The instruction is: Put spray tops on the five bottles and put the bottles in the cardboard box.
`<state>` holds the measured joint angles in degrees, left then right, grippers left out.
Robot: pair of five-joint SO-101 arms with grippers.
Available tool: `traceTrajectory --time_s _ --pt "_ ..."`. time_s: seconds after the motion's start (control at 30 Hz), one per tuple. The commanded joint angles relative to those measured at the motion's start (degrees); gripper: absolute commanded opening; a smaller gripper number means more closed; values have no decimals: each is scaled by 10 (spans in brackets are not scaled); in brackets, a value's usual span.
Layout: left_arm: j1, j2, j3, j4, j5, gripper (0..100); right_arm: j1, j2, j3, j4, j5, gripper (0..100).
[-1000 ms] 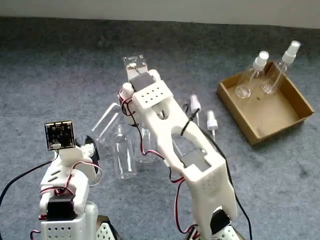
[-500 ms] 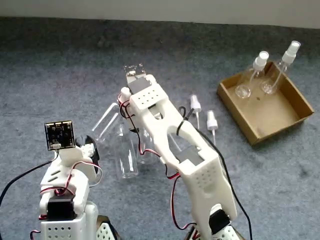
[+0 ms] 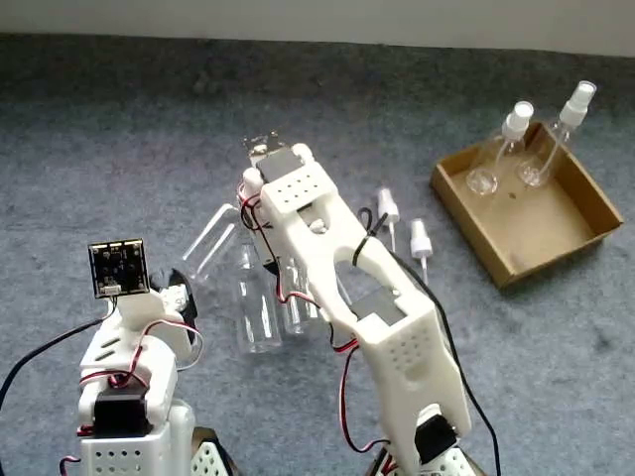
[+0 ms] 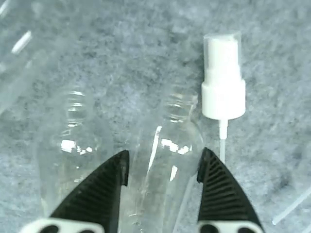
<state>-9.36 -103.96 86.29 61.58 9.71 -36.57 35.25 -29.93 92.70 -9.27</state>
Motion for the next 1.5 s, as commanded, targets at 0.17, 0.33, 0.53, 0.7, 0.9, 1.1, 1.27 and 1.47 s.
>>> traceTrajectory --time_s 0.17,0.33,0.53,0.7,0.9,1.1,1.27,1.47 --pt "-4 -4 -3 -11 -5 7 38 -80 -160 86 55 84" --pt "-4 -4 -3 -11 -5 7 57 -161 -190 86 83 84" --pt "-2 -4 -3 -11 -5 7 65 -305 -128 86 113 85" --pt "-1 -4 -3 -11 -5 7 65 -438 -26 86 122 85" --pt "-1 -4 -3 -11 -5 7 66 -568 103 85 153 85" --pt "0 -4 -3 -11 -5 7 111 -666 248 60 207 86" --pt "0 -4 -3 -11 -5 7 203 -733 426 -35 256 86" --pt "0 -4 -3 -11 -5 7 269 -800 663 -197 336 87"
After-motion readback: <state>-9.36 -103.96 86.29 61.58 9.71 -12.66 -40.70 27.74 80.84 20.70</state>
